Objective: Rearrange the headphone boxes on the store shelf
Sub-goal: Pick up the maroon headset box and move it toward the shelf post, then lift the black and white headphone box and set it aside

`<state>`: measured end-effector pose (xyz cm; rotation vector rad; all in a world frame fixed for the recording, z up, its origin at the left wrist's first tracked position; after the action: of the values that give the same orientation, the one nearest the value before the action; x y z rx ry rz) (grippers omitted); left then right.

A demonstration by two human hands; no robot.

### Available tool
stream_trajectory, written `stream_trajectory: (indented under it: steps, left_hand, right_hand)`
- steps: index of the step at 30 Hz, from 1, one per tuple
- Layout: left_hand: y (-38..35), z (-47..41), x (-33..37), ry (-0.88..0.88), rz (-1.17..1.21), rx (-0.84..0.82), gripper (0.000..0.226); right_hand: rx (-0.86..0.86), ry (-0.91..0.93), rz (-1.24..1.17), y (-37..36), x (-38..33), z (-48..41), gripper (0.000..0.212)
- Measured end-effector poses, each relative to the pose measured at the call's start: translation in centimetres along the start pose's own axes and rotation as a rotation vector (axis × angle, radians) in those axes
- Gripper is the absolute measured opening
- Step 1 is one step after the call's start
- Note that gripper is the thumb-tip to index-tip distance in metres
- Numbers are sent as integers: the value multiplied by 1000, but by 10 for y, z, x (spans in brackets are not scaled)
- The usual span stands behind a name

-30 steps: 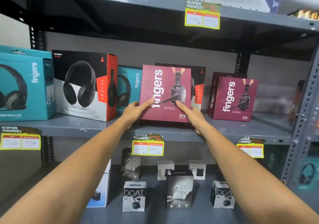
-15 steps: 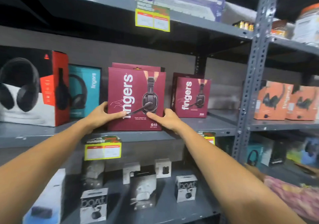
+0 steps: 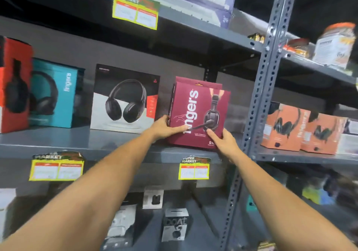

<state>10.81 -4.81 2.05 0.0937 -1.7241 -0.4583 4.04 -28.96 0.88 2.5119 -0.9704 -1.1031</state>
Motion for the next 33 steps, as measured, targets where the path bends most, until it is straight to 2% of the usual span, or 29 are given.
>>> stream_trajectory:
  steps: [4, 8, 10, 12, 14, 16, 18, 21, 25, 27, 33]
  left_hand:
    - [-16, -14, -10, 19, -31, 11, 111]
    - [-13, -15, -8, 25, -38, 11, 118]
    - [-8, -12, -9, 32, -76, 24, 110]
    - [-2, -3, -12, 14, -122, 85, 93]
    - [8, 11, -13, -63, -250, 206, 74]
    - [17, 28, -13, -165, -385, 275, 50]
    - [42, 50, -20, -191, -473, 320, 30]
    - [96, 82, -38, -185, -632, 409, 24]
    - [201, 129, -79, -89, -696, 567, 24]
    - [254, 149, -102, -34, -676, 636, 22]
    - [368, 198, -143, 77, -509, 788, 17]
  right_hand:
    - [-58, -26, 49, 3, 22, -3, 42]
    - [-10, -2, 92, 2, 24, -10, 45]
    - [188, 38, 85, 1, 21, -4, 57]
    - [394, 134, 136, -3, 11, 9, 62]
    - [432, 271, 203, -17, -6, 18, 57]
    - [332, 346, 246, -37, -24, 20, 46]
    - [142, 323, 269, -71, -48, 20, 42]
    - [-98, 291, 330, -128, -86, 20, 40]
    - [-201, 302, 165, -218, -156, 16, 36]
    - [-196, 311, 32, -269, -194, 11, 38]
    - [-245, 259, -226, -400, -297, -17, 73]
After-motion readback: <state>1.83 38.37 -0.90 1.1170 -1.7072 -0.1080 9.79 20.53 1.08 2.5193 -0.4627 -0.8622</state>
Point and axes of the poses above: each hand's wrist, its own z-axis away from the middle knuckle, its own y-axis out of the back of the hand, x = y × z, the point moved 2 cm from there along -z, towards the middle knuckle, and after that the axes turned 15 degrees about y, right-handed, at the moved point
